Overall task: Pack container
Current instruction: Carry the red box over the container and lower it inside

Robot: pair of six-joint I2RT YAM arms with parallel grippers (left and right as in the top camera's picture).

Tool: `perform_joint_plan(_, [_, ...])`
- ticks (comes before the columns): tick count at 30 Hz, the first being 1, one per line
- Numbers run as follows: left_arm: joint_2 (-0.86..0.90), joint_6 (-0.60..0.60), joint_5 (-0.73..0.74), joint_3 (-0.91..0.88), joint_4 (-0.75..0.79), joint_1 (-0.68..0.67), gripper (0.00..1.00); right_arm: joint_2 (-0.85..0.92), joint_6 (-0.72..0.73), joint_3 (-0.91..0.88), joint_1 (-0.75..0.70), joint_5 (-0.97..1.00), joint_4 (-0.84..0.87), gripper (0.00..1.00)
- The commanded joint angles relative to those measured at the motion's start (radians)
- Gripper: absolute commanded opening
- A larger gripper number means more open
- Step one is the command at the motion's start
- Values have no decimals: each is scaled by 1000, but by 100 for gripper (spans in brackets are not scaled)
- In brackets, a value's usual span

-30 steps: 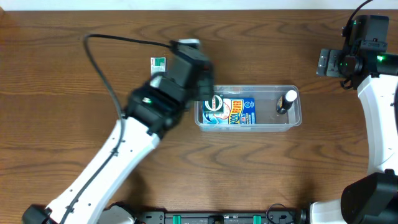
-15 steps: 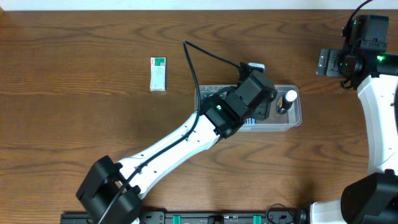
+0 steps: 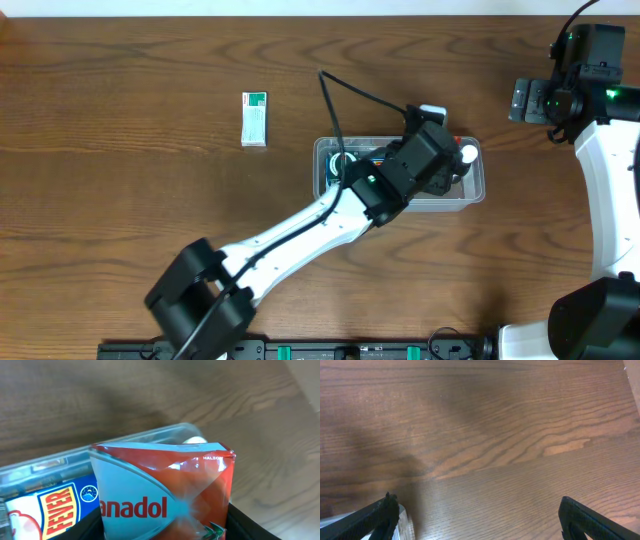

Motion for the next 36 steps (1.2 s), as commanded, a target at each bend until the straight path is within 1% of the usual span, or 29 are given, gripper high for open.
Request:
perform_joint_plan(1, [43,-20,-5,14,12,1,60,-10,14,1,-6,3,-1,99])
perform_joint_plan(6, [77,-21,-5,14,40,-2,60,-10,14,1,-6,3,-1,99])
perform_joint_plan(12, [112,-61,-7,14,47,-19,60,-10,14,1,-6,3,-1,99])
perform_joint_plan(15, [114,-92,-54,11,34,-36,60,-10,14,1,-6,3,-1,99])
perform_joint_plan(21, [114,-95,-127,11,28,-76,60,-10,14,1,-6,3,-1,99])
perform_joint_plan(23, [114,-100,-174,11,23,-89,60,-10,14,1,-6,3,-1,99])
perform_joint_plan(26, [114,-161,-253,11,12,-99,60,-10,14,1,-6,3,-1,99])
perform_joint_plan(30, [114,-224,-273,11,17,-98,60,-10,14,1,-6,3,-1,99])
perform_joint_plan(36, [114,-237,-276,11,66,-96,61,-10,14,1,-6,3,-1,99])
